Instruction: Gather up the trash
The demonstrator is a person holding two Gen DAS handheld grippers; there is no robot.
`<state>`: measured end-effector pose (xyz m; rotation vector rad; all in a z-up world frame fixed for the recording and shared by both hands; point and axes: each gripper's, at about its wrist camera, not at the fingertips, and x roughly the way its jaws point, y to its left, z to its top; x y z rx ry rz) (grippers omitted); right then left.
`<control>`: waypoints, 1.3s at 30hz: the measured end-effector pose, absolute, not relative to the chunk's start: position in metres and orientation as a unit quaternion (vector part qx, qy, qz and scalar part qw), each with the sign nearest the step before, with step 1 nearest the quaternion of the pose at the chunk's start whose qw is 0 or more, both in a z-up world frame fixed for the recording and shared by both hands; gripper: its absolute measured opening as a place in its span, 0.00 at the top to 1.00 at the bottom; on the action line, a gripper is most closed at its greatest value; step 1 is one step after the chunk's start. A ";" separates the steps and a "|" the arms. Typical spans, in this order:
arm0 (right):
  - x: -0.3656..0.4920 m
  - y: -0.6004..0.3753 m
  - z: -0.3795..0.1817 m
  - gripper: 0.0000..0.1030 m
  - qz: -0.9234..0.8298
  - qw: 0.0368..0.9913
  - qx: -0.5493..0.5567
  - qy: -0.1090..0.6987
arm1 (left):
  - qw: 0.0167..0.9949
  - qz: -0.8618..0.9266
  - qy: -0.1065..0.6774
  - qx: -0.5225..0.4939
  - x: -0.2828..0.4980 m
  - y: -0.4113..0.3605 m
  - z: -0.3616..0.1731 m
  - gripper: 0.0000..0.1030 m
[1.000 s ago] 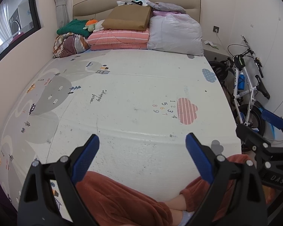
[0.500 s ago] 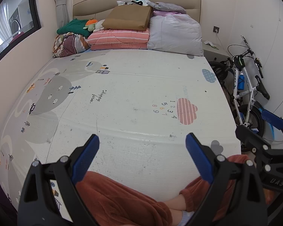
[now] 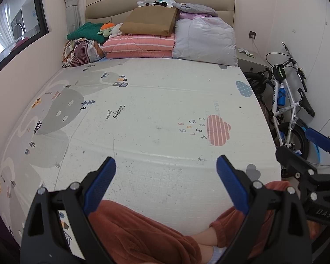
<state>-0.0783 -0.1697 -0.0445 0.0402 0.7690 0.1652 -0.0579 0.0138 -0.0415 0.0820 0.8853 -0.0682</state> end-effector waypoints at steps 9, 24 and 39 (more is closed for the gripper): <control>-0.078 -0.170 -0.045 0.07 0.080 0.924 0.020 0.374 | 0.902 -0.033 0.429 0.040 -0.058 0.014 -0.042 0.10; -0.080 -0.170 -0.044 0.07 0.080 0.924 0.019 0.373 | 0.903 -0.034 0.427 0.046 -0.064 0.013 -0.044 0.10; -0.080 -0.171 -0.043 0.07 0.074 0.925 0.018 0.373 | 0.901 -0.033 0.430 0.054 -0.066 0.011 -0.047 0.10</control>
